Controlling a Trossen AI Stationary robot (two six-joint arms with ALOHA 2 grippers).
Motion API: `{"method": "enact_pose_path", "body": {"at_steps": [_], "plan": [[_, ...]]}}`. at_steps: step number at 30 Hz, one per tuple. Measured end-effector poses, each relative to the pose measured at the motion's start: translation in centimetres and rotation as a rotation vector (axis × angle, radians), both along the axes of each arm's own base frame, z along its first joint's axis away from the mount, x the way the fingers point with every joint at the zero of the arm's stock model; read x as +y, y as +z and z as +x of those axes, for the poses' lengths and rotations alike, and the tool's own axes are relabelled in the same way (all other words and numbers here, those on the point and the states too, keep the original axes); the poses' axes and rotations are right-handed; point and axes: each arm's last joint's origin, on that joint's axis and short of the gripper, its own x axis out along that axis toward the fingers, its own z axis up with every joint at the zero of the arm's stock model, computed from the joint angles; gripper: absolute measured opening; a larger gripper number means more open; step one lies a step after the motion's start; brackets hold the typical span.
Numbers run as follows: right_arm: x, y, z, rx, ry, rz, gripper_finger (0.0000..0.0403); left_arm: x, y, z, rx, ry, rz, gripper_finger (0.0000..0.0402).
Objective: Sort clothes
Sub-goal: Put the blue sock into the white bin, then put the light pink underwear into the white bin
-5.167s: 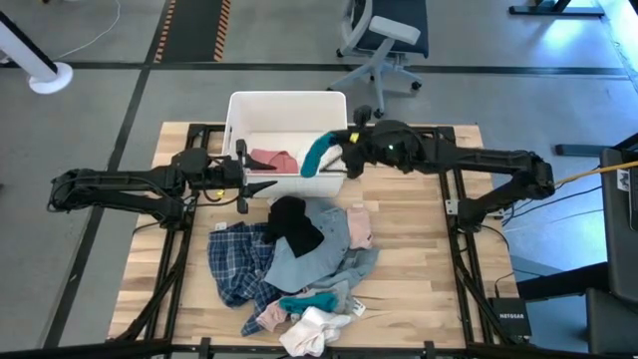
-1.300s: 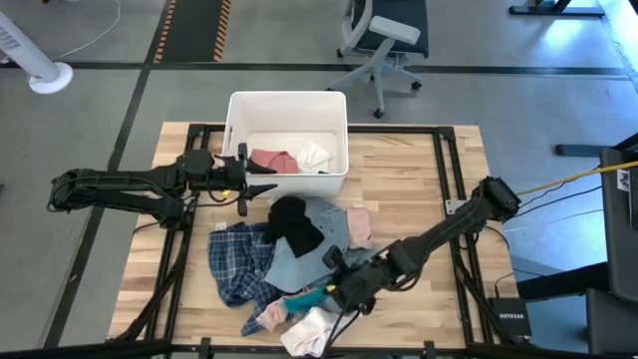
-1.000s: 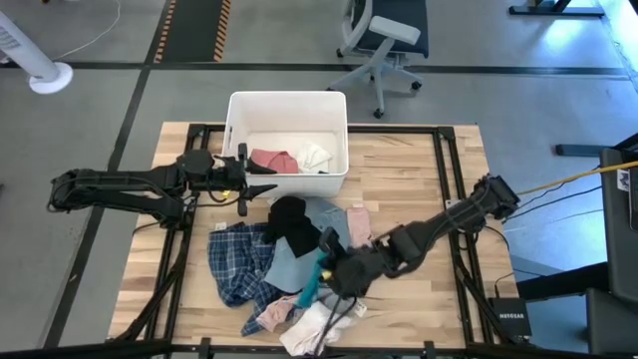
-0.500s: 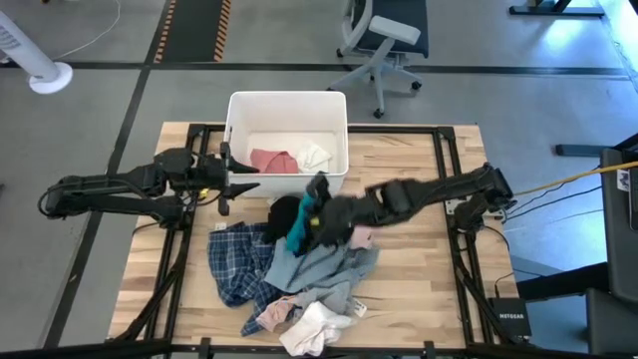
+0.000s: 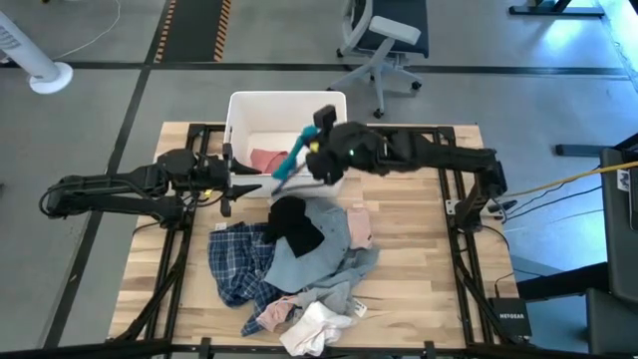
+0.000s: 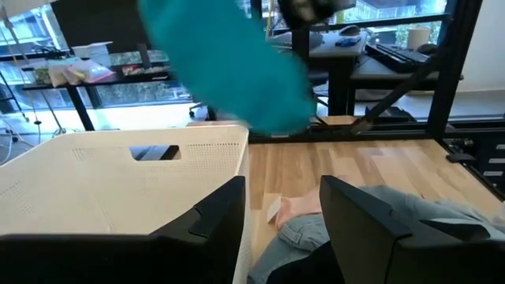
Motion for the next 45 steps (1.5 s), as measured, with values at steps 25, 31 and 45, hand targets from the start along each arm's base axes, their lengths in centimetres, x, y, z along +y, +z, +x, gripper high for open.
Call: {"method": "enact_pose_path", "body": {"at_steps": [25,31,45], "plan": [[-4.6,-2.4,0.6,0.045,-0.151,0.155,0.0118,0.0,0.0,0.0,0.0,0.0,0.003,0.0159],[-4.5,-3.3,-0.1,0.162,-0.171,0.172,0.0184,0.0,0.0,0.0,0.001,0.0,0.003,0.0159],[2.3,-5.3,-2.7,0.486,-0.083,0.343,0.0197,0.0,-0.1,0.0,0.006,0.0,0.001,0.0159]]}}
